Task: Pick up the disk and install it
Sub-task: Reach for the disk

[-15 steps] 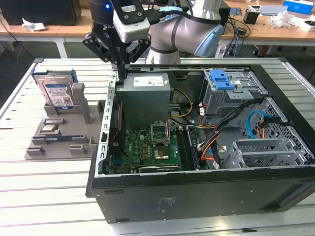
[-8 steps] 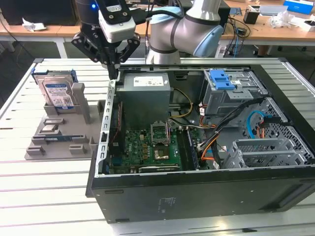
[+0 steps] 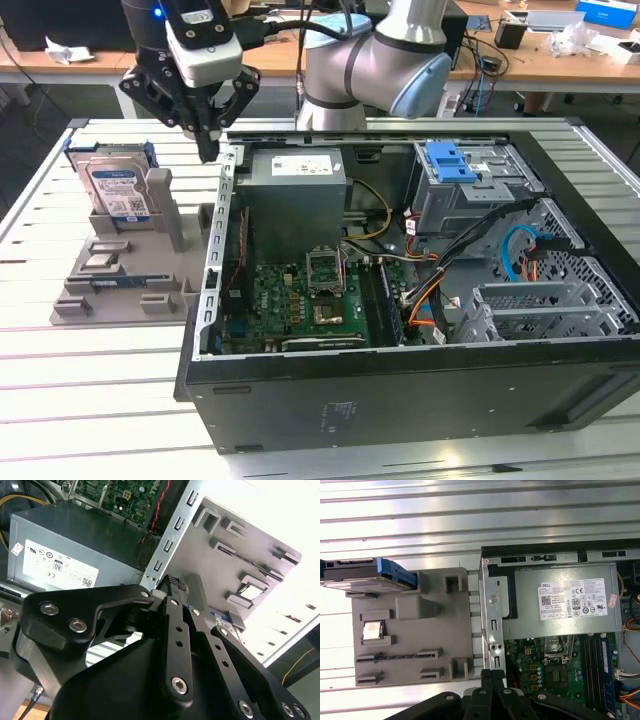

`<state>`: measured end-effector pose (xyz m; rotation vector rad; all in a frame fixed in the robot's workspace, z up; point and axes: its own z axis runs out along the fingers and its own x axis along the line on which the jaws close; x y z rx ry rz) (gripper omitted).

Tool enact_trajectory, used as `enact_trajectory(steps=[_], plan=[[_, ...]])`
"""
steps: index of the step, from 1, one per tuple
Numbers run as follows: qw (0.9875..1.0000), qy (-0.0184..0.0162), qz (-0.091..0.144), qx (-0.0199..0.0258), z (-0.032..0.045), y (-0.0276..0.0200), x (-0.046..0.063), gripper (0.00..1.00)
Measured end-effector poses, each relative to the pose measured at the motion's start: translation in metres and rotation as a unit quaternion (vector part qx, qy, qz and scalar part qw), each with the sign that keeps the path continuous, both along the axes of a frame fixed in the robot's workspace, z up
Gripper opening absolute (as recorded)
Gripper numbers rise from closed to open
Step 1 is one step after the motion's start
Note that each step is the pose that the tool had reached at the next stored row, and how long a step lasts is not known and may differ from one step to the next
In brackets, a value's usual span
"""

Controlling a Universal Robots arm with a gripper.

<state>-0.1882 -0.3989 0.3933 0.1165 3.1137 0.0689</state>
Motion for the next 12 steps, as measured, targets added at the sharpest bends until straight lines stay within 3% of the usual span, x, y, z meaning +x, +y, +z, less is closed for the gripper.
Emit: enact_trajectory(steps=[5, 12], plan=[[1.0, 0.0, 0.0, 0.0, 0.0, 0.0, -0.012, 0.11], [1.0, 0.0, 0.0, 0.0, 0.0, 0.0, -0.039, 0.11]])
